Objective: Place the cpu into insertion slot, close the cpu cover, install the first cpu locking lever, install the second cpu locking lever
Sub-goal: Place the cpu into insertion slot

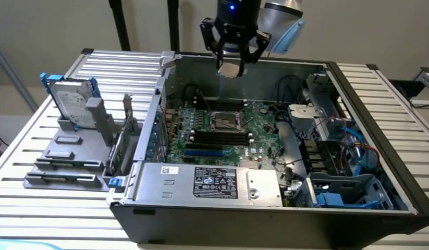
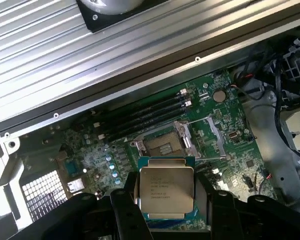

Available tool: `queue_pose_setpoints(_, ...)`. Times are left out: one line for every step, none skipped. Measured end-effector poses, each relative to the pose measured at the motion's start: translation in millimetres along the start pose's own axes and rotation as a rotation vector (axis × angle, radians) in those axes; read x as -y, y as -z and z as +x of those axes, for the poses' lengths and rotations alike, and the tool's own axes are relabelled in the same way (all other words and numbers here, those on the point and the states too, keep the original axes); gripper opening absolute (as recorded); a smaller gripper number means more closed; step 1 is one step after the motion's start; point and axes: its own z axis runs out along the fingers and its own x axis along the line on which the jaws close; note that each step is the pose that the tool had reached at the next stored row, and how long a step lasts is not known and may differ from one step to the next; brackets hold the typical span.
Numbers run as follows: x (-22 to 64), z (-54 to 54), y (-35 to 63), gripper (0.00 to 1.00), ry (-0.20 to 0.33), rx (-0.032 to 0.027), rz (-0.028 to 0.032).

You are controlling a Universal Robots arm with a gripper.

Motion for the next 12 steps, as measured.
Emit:
queue_pose_setpoints(0.1,0.0,-1.1,0.55,-0.018,0.0016,-0.0003)
queue_pose_setpoints(0.2,-0.1,-2.1,0.55,-0.036,0.0032,-0.0007)
queue_pose_setpoints(0.3,-0.1,-3.2,0.55,-0.054,0.0048,-0.001)
queue_pose_setpoints(0.4,-0.1,-4.3,0.55,-0.073,0.0065,-0.0014)
queue_pose_setpoints(0.5,-0.1,-5.4,0.55,-0.091,0.0081,-0.0016)
queue_pose_setpoints(0.6,-0.1,-6.5,0.55,-0.109,0.0097,-0.0021)
queue_pose_setpoints(0.7,-0.1,-7.5,0.55,-0.127,0.0113,-0.0024)
queue_pose_setpoints(0.8,-0.2,-8.6,0.55,-0.145,0.0129,-0.0027)
queue_pose_setpoints(0.9,-0.2,-9.7,0.55,-0.163,0.0146,-0.0031)
queue_pose_setpoints(1.0,-0.2,-10.7,0.55,-0.181,0.0161,-0.0035)
queue_pose_setpoints(1.1,-0.2,-11.8,0.55,-0.199,0.0178,-0.0039)
queue_pose_setpoints(1.1,-0.3,-12.8,0.55,-0.217,0.0193,-0.0041)
